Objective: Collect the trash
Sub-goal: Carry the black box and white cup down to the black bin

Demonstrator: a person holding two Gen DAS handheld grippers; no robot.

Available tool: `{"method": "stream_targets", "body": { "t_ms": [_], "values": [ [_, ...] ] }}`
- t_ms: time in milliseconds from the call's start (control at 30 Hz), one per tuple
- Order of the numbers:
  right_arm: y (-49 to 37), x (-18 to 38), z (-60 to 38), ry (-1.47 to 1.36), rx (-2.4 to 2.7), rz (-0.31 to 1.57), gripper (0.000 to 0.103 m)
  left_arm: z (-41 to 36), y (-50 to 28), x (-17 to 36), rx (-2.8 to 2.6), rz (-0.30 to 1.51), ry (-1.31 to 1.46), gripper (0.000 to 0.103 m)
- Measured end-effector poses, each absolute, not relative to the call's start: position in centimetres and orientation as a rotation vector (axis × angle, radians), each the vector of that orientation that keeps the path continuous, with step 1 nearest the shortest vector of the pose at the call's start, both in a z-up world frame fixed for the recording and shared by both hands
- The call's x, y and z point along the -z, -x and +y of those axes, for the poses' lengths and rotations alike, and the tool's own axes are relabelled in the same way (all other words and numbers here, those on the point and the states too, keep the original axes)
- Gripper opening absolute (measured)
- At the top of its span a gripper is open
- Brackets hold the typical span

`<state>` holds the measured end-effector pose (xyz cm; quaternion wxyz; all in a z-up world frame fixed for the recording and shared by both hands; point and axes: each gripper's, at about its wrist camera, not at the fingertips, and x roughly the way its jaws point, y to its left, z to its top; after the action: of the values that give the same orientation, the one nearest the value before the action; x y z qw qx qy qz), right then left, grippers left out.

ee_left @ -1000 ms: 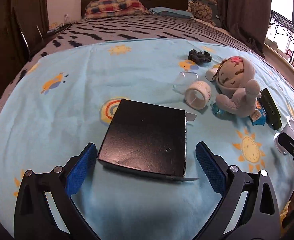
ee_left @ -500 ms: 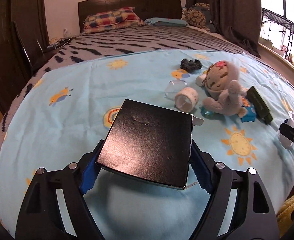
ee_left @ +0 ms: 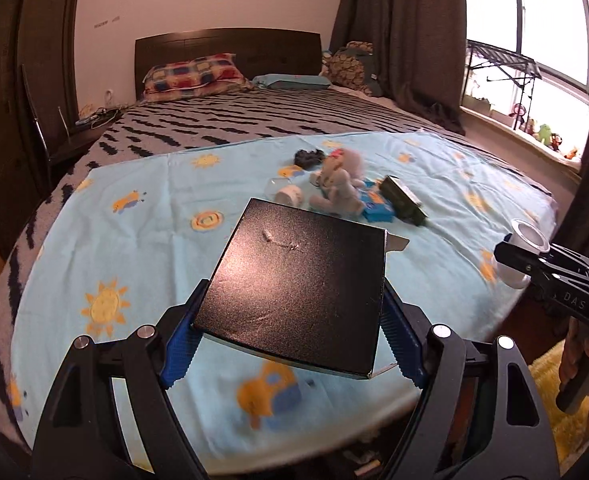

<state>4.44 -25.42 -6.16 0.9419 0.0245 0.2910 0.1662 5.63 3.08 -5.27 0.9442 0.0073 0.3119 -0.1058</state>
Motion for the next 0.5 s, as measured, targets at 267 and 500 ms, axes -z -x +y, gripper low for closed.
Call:
{"method": "stream_targets", "body": {
  "t_ms": [267, 500],
  "values": [
    [0.9, 7.2, -26.0, -0.07, -0.371, 0.654, 0.038, 0.4, 0.8, 7.8, 0.361, 0.695, 0.039, 0.077],
    [2.9, 11.7, -26.9, -0.133, -0.334, 0.772, 0.038, -1.9, 2.9, 12.1, 0.39, 0.817, 0.02, 0.077]
  ]
}}
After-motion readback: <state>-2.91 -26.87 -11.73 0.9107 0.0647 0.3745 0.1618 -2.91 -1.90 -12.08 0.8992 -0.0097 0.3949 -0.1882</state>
